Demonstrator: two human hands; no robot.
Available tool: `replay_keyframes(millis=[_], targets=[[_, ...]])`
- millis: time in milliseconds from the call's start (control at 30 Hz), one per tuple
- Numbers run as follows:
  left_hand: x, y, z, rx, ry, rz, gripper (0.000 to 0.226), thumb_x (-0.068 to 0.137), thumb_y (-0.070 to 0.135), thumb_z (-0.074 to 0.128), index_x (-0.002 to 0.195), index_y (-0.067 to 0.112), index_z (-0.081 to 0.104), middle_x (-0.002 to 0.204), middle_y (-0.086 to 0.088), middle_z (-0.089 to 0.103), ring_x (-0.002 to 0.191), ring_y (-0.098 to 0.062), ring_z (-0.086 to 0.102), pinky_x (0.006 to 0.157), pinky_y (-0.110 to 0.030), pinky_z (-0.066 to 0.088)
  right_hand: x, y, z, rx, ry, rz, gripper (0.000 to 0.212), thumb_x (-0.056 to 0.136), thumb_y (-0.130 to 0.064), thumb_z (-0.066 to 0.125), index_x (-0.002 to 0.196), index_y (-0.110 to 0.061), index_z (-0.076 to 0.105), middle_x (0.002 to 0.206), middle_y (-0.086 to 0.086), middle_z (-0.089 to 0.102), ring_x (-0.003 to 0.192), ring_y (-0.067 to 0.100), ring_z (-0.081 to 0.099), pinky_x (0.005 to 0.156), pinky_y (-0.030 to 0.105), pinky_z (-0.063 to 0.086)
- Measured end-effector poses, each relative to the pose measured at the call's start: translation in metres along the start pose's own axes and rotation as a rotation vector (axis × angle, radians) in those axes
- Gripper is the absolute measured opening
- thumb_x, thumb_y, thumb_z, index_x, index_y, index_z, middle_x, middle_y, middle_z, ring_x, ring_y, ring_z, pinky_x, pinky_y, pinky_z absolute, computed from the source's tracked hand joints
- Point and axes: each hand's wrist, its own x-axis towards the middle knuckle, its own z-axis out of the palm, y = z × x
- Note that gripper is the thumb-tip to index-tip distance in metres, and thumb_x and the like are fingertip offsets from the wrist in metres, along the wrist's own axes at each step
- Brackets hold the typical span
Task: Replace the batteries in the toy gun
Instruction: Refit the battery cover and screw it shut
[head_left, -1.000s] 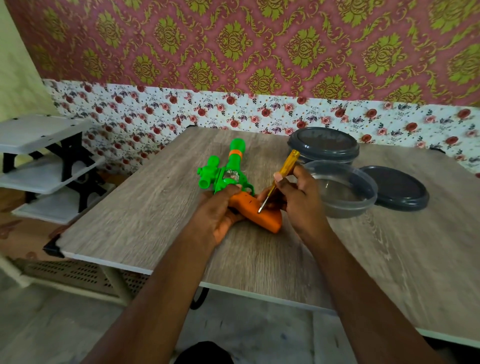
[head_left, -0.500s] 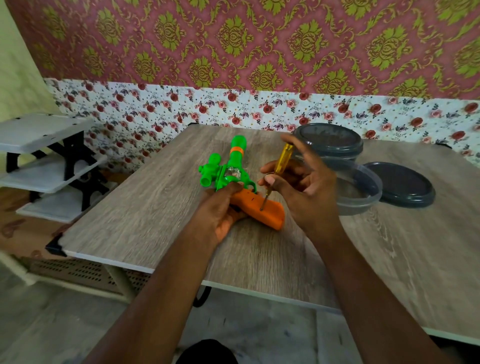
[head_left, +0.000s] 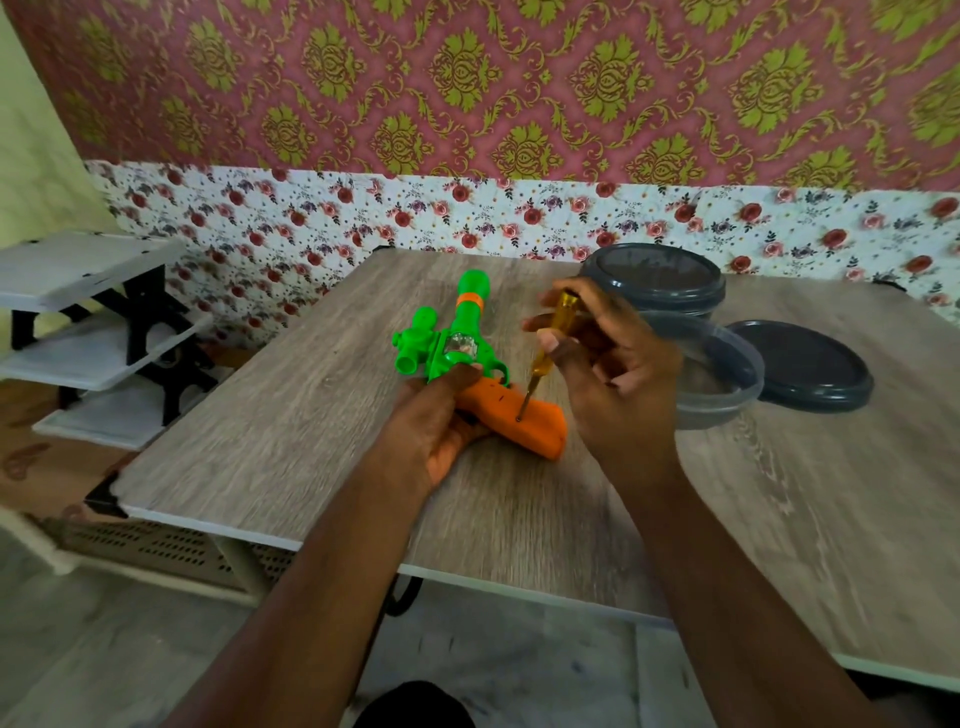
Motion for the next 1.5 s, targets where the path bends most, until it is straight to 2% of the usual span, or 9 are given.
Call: replay_keyframes(millis=[67,200,300,433,667,833,1033,1233,1500], targets=[[-0.001,0.0,0.0,0.0,-0.006,-0.006,0.023,0.097,-0.001,0.059,0.119,0.0,0.063,0.082,-0.017,0.077,0.066,-0.026,0.077,0.058,-0.047,0.064,0.002,0.001,-0.003,0.035,0.017,0.034,0.041,0.091,-0.011,0.073,0.131,-0.005,0.064,0.104,0.015,0.073,0.097,0.031,0.075,0.087,0.055,0.061],[0.0,0.0,0.001,-0.005,-0.023,-0.006,0.024,0.097,-0.001,0.059,0.121,-0.001,0.063,0.087,-0.019,0.076,0.069,-0.027,0.077,0.062,-0.05,0.064,0.002,0.001,-0.004,-0.077,0.05,-0.025,0.047,0.09,-0.001,0.075,0.134,-0.012,0.063,0.093,0.024,0.06,0.089,0.039,0.066,0.083,0.048,0.061],[0.0,0.001,0.0,-0.003,-0.031,-0.003,0.024,0.097,-0.001,0.058,0.121,-0.002,0.063,0.088,-0.02,0.075,0.069,-0.028,0.077,0.06,-0.049,0.064,0.003,0.001,-0.006,-0.028,0.01,-0.059,0.032,0.095,0.003,0.066,0.127,-0.003,0.066,0.098,0.023,0.062,0.088,0.037,0.068,0.079,0.056,0.059],[0.0,0.001,-0.001,-0.01,-0.037,-0.009,0.024,0.097,-0.001,0.058,0.121,-0.001,0.062,0.087,-0.02,0.076,0.07,-0.028,0.077,0.061,-0.05,0.064,0.005,-0.001,-0.006,0.152,-0.046,0.001,0.035,0.098,0.014,0.053,0.131,0.009,0.06,0.116,0.024,0.069,0.104,0.035,0.073,0.092,0.053,0.059],[0.0,0.001,0.0,-0.011,-0.039,0.003,0.021,0.098,-0.001,0.057,0.118,0.001,0.062,0.084,-0.018,0.076,0.069,-0.026,0.077,0.058,-0.047,0.064,0.005,-0.001,-0.001,-0.03,0.027,-0.069,0.026,0.094,-0.002,0.07,0.12,0.0,0.071,0.093,0.023,0.066,0.083,0.033,0.07,0.076,0.042,0.061],[0.001,0.0,-0.001,-0.004,-0.045,0.005,0.02,0.098,0.0,0.058,0.116,0.001,0.063,0.087,-0.018,0.077,0.071,-0.027,0.077,0.064,-0.05,0.064,0.006,-0.003,-0.003,0.151,-0.023,-0.015,0.028,0.1,0.009,0.054,0.125,0.004,0.066,0.118,0.025,0.066,0.103,0.035,0.073,0.089,0.054,0.061],[0.002,-0.001,0.0,-0.019,-0.041,0.001,0.023,0.098,-0.002,0.057,0.12,0.0,0.062,0.084,-0.019,0.076,0.068,-0.027,0.077,0.06,-0.049,0.064,0.007,-0.002,-0.004,-0.017,0.026,-0.094,0.027,0.093,0.003,0.07,0.119,0.0,0.071,0.099,0.018,0.068,0.087,0.031,0.073,0.075,0.051,0.062],[0.003,-0.001,-0.002,-0.016,-0.053,0.003,0.015,0.099,-0.001,0.056,0.111,0.004,0.064,0.082,-0.016,0.077,0.069,-0.026,0.077,0.065,-0.051,0.064,0.007,-0.004,-0.002,0.1,-0.082,-0.049,0.035,0.103,0.012,0.044,0.134,0.007,0.06,0.131,0.019,0.066,0.102,0.028,0.076,0.088,0.042,0.062],[0.005,-0.002,-0.002,-0.003,-0.053,0.004,0.013,0.097,-0.001,0.058,0.108,0.002,0.065,0.084,-0.017,0.077,0.071,-0.027,0.077,0.066,-0.052,0.064,0.017,0.001,-0.006,0.06,-0.034,-0.06,0.024,0.097,0.008,0.062,0.119,0.005,0.069,0.103,0.023,0.066,0.083,0.035,0.075,0.076,0.034,0.063]])
